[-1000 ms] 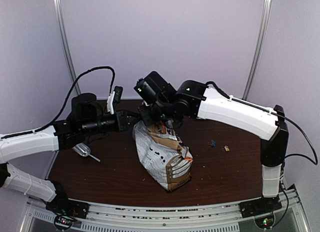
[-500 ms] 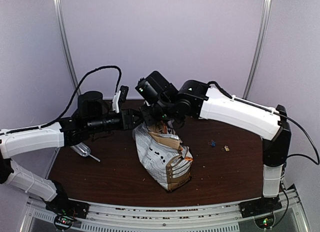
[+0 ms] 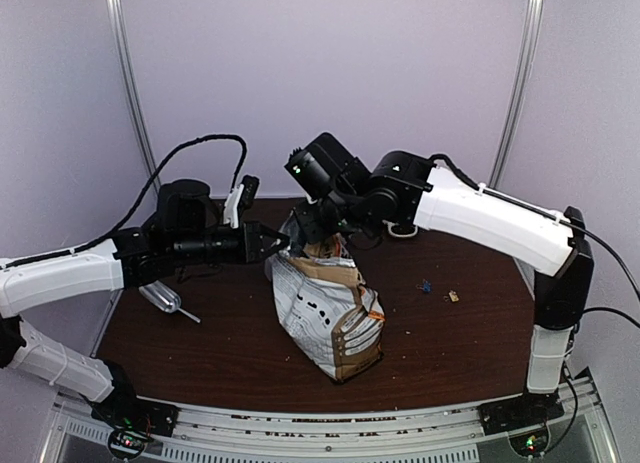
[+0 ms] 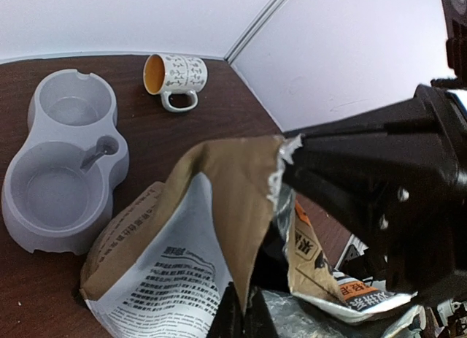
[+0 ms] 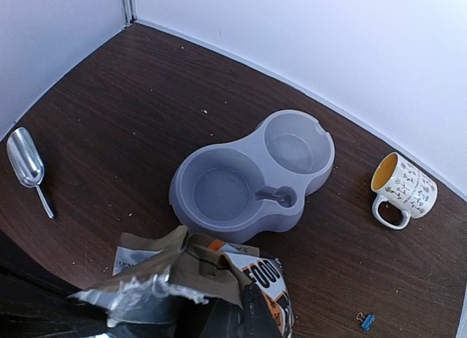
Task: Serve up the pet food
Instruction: Open the seal of the pet food bag.
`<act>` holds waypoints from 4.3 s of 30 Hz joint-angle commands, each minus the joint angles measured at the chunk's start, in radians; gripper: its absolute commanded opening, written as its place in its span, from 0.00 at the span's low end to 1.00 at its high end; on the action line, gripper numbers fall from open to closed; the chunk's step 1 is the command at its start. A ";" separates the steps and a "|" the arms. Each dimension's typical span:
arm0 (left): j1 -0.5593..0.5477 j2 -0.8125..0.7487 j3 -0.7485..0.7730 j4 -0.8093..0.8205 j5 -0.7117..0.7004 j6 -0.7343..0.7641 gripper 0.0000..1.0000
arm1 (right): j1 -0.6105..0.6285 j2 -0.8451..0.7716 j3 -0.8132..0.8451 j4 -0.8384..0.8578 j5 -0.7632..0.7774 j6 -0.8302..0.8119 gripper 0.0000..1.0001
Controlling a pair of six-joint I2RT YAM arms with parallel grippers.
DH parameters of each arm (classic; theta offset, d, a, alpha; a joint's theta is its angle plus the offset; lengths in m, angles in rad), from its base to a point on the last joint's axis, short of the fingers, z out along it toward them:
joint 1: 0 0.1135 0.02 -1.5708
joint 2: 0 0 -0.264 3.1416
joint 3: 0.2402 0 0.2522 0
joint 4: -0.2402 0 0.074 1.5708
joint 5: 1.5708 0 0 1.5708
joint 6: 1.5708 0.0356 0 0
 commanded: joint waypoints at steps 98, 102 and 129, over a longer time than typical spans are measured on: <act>0.010 -0.080 -0.040 0.496 0.072 0.028 0.00 | 0.103 0.084 0.198 -0.396 0.088 0.154 0.42; 0.010 -0.084 -0.040 0.482 0.083 0.037 0.00 | 0.083 0.077 0.177 -0.410 0.148 0.155 0.20; 0.009 -0.028 0.002 0.534 0.171 0.067 0.00 | 0.027 0.036 0.234 -0.173 -0.092 0.097 0.45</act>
